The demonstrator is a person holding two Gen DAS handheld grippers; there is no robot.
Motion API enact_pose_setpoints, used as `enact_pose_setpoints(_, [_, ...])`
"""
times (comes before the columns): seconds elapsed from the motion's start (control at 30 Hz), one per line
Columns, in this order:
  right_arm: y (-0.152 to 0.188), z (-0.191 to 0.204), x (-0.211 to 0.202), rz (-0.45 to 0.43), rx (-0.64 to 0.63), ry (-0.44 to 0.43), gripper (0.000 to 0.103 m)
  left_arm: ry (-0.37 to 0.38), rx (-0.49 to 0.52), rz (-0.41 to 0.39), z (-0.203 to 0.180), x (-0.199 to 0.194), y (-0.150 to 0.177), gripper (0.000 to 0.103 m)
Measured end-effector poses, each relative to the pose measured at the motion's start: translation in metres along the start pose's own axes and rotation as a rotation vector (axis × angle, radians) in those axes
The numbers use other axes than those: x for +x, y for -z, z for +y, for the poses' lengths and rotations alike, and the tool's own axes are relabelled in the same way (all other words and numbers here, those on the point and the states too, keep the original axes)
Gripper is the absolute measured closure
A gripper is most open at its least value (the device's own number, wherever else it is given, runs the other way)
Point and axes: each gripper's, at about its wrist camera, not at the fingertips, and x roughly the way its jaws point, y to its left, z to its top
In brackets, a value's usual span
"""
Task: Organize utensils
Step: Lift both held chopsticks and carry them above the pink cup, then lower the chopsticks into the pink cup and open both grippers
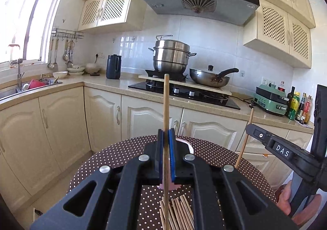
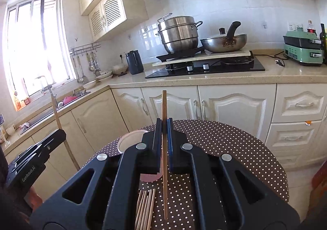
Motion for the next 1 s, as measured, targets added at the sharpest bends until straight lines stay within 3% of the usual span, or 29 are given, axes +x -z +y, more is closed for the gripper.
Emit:
enact_pose_setpoints(0.2, [-0.026, 0.004, 0.000, -0.029, -0.006, -0.008, 0.097, 0.001, 0.009, -0.019, -0.003, 0.009, -0.021, 0.097])
enact_pose_setpoints(0.63, [-0.104, 0.030, 0.009, -0.223, -0.033, -0.074, 0.097, -0.022, -0.007, -0.167, -0.008, 0.028, -0.094, 0.097])
enact_pose_setpoints(0.83, [-0.106, 0.036, 0.041, -0.197, -0.028, -0.109, 0.097, -0.025, -0.013, -0.197, -0.012, 0.055, -0.105, 0.097])
enact_pose_setpoints(1.0, [-0.085, 0.038, 0.071, -0.112, -0.055, -0.110, 0.097, -0.017, 0.020, -0.155, -0.015, 0.082, -0.090, 0.097])
